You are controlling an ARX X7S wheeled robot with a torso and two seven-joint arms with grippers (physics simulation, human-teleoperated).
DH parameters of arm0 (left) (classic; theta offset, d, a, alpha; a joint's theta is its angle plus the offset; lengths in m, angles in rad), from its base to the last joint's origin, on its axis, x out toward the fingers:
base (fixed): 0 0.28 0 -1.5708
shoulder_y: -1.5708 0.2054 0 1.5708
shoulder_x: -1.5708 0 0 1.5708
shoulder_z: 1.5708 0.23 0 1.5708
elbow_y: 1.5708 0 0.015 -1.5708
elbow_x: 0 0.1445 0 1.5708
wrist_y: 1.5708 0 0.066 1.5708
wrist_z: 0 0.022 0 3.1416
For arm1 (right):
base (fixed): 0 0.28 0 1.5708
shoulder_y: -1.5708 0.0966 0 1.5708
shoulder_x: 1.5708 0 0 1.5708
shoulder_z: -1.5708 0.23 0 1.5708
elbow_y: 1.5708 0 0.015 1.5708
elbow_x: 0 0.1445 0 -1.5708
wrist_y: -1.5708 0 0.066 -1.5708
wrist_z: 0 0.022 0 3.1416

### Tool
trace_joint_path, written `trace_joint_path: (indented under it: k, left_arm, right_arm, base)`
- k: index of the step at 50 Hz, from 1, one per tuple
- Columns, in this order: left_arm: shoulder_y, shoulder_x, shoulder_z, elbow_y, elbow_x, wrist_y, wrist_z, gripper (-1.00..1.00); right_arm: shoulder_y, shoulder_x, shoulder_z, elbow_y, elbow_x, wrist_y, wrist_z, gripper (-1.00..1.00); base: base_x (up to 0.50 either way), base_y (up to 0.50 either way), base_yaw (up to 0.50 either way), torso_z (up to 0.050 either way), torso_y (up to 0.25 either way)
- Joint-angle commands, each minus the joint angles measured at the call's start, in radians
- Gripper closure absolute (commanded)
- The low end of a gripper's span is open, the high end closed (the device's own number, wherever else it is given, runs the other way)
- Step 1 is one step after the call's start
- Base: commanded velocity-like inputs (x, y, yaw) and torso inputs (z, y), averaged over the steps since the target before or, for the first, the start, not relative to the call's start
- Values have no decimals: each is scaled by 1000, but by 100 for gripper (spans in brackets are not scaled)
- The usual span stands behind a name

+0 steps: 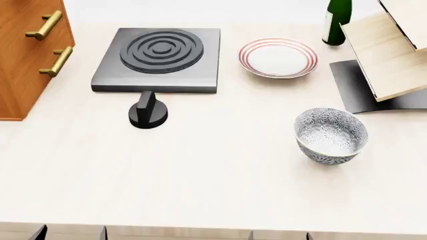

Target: Put the bowl on the stove.

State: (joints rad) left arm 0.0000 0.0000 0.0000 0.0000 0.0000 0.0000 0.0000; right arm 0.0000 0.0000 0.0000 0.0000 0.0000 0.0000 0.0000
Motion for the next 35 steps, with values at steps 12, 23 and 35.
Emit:
trace_joint_path:
  k: [12,23,35]
  left_arm:
    - [-1,-45,45,4,-74,-2,-51,-100]
    - [-4,-28,11,-27,-66,-39,-46,-100]
    - [2,-53,44,-11,-80,4,-79,-100]
  right_arm:
    - [4,47,-59,5,43,9,52,-100]
    - [5,29,-34,-13,55,6,34,-100]
    - [1,28,-15,-57,136,-16,110,-100]
  base:
    - [0,0,0,0,0]
    - [0,0,0,0,0]
    - [0,0,0,0,0]
